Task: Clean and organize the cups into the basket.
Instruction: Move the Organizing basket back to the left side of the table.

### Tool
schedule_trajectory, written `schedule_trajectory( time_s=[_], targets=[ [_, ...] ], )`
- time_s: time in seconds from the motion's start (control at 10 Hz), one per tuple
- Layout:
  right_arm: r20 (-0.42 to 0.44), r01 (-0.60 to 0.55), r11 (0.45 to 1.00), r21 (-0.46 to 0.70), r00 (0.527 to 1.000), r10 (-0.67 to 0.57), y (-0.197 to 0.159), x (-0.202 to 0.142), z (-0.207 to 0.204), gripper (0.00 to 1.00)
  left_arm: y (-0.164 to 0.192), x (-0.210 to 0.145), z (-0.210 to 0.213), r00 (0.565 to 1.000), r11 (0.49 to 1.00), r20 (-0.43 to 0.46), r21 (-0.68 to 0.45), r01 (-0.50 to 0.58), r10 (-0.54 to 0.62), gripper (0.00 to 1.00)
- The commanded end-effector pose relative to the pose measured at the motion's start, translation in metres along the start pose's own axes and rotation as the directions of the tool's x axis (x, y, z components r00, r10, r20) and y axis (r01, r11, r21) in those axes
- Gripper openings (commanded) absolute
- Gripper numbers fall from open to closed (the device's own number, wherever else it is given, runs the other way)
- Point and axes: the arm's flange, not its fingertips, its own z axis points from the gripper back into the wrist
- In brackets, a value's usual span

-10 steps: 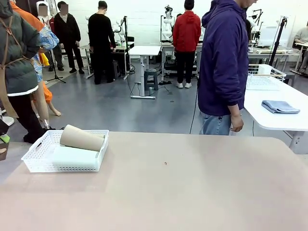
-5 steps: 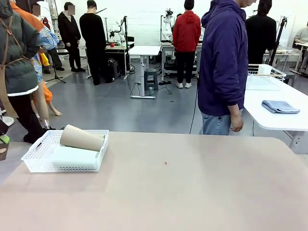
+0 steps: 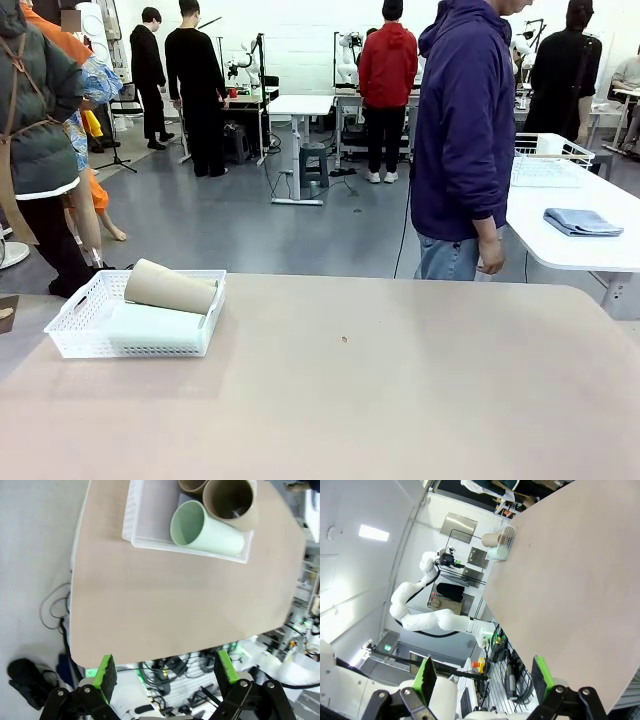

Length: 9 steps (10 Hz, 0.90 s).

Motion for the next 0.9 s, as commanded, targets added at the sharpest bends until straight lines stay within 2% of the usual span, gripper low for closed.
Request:
schedule_trajectory(
  time_s=[0.0, 0.4, 0.8],
  targets=[
    [0.006, -0.007, 1.000, -0.005, 1.000, 0.007, 0.000, 0.000, 0.000, 1.00, 0.022, 0.025, 0.023, 0.997, 0.983, -0.064, -0.175, -0.052, 0.041, 1.00],
    [0.006, -0.007, 1.000, -0.005, 1.000, 0.007, 0.000, 0.000, 0.000, 1.00, 0.066, 0.031, 0.054, 0.995, 0.914, -0.051, -0.395, -0.097, 0.084, 1.00],
    [0.006, -0.007, 1.000, -0.005, 1.000, 0.007, 0.000, 0.000, 0.000, 1.00, 0.105, 0.022, 0.047, 0.983, 0.875, -0.060, -0.450, -0.181, 0.173, 1.00]
  ],
)
